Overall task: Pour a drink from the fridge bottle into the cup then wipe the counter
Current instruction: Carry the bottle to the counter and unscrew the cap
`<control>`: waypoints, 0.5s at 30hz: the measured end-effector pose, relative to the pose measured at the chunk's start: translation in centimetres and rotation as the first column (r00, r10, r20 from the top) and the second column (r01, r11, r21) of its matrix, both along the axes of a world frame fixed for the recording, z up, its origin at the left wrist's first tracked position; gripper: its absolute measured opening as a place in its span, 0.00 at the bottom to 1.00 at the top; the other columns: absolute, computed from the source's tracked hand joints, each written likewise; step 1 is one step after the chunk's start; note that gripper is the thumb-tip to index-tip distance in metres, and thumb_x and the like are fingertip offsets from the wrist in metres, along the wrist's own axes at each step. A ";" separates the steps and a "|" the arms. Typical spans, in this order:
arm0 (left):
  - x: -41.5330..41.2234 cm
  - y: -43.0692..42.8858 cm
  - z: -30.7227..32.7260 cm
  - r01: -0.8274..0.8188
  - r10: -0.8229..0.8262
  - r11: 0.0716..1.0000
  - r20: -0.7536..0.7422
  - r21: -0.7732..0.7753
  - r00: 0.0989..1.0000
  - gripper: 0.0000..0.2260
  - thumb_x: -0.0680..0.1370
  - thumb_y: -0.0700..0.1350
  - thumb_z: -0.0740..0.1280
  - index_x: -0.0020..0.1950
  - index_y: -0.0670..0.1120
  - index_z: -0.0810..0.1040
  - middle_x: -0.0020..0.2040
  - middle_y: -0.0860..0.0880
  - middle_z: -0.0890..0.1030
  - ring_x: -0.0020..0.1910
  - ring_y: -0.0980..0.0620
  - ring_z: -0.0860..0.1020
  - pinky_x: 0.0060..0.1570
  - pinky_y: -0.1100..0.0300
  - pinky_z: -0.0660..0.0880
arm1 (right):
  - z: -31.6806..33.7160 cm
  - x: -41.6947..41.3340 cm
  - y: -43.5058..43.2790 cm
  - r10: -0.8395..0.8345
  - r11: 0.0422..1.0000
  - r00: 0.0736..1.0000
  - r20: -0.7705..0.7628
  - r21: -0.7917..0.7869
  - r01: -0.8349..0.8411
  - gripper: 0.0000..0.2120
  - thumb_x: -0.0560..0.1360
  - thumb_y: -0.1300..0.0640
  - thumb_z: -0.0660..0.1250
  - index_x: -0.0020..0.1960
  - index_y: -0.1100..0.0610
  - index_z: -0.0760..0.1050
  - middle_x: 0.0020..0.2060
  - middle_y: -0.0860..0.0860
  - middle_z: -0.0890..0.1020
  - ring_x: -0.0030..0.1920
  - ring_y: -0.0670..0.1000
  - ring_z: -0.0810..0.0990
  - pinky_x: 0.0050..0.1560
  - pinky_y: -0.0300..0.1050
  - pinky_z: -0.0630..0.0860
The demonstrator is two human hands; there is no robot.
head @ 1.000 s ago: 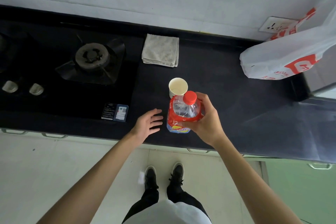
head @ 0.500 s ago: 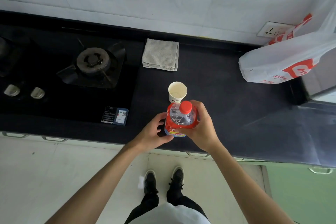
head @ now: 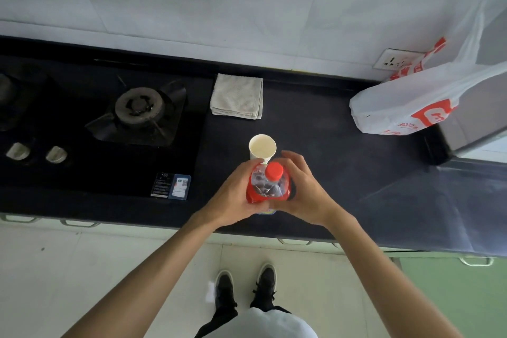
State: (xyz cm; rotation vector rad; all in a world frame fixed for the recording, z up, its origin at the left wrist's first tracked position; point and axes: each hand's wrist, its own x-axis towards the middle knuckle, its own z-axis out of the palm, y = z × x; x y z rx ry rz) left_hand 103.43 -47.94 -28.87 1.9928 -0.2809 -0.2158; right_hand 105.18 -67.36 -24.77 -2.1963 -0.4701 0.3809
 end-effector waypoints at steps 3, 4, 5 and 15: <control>0.9 -0.2 0.9 0.093 -0.099 0.988 0.044 0.122 0.994 0.38 0.67 0.54 0.81 0.73 0.54 0.66 0.67 0.55 0.71 0.65 0.58 0.73 0.65 0.57 0.75 | 3.0 0.3 0.1 -0.033 0.992 0.993 0.109 -0.116 0.046 0.34 0.69 0.40 0.75 0.70 0.49 0.66 0.67 0.44 0.68 0.60 0.45 0.73 0.53 0.43 0.79; 1.1 -0.3 1.1 0.105 -0.115 0.983 0.058 0.153 0.992 0.38 0.67 0.54 0.80 0.72 0.54 0.65 0.67 0.55 0.71 0.65 0.58 0.73 0.64 0.56 0.75 | 3.9 0.2 0.3 -0.039 0.982 0.981 0.191 -0.176 0.074 0.31 0.70 0.37 0.71 0.67 0.51 0.68 0.63 0.45 0.72 0.55 0.46 0.75 0.48 0.43 0.78; 1.3 -0.4 1.2 0.110 -0.124 0.979 0.070 0.169 0.990 0.37 0.68 0.55 0.80 0.72 0.54 0.65 0.67 0.56 0.71 0.64 0.57 0.74 0.64 0.56 0.76 | 4.7 0.3 0.7 -0.020 0.961 0.959 0.283 -0.259 0.097 0.27 0.71 0.35 0.68 0.61 0.52 0.70 0.57 0.45 0.76 0.49 0.47 0.76 0.42 0.43 0.75; 1.1 -0.8 1.4 0.079 -0.085 0.992 0.059 0.097 0.995 0.29 0.68 0.49 0.81 0.65 0.53 0.73 0.59 0.60 0.74 0.60 0.62 0.76 0.57 0.71 0.73 | 5.4 0.5 3.3 0.046 0.697 0.908 0.417 -0.665 0.270 0.31 0.78 0.33 0.54 0.33 0.58 0.73 0.27 0.51 0.75 0.28 0.52 0.73 0.31 0.43 0.68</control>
